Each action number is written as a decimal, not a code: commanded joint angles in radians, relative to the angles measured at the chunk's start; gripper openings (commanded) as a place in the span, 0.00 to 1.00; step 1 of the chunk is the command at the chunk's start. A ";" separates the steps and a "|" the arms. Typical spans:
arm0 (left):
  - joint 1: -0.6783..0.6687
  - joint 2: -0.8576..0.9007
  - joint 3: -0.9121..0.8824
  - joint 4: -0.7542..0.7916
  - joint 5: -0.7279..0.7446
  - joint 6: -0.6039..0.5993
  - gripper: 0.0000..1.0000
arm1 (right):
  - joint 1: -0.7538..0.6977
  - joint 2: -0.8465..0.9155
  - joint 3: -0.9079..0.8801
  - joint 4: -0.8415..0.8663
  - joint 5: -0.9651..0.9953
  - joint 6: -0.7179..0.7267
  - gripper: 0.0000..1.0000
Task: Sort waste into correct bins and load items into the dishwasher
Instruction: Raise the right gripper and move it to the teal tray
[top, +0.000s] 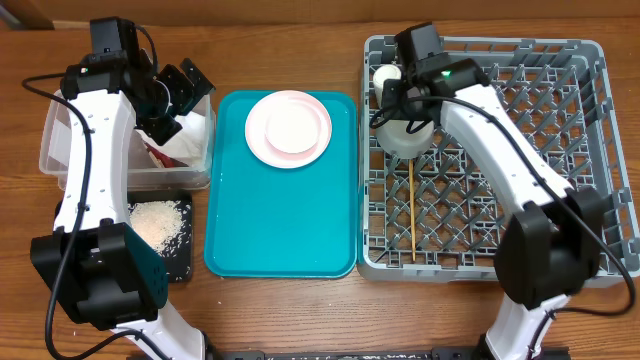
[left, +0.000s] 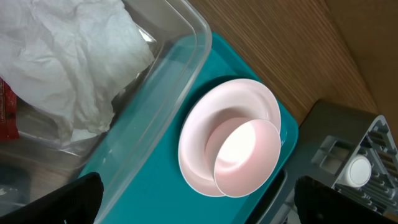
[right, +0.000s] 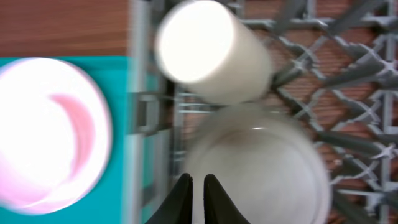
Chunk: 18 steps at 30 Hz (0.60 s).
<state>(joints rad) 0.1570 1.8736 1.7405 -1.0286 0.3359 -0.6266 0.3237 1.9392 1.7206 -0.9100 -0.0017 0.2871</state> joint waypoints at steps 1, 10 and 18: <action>-0.007 -0.010 0.013 0.001 -0.007 -0.006 1.00 | 0.024 -0.086 0.044 0.012 -0.220 -0.002 0.10; -0.007 -0.010 0.013 0.001 -0.007 -0.006 1.00 | 0.253 -0.080 0.010 0.117 -0.245 -0.059 0.20; -0.007 -0.010 0.013 0.001 -0.007 -0.005 1.00 | 0.430 -0.055 -0.064 0.252 0.027 -0.138 0.30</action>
<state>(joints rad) 0.1570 1.8736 1.7405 -1.0283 0.3355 -0.6266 0.7277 1.8732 1.6878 -0.6991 -0.0811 0.2085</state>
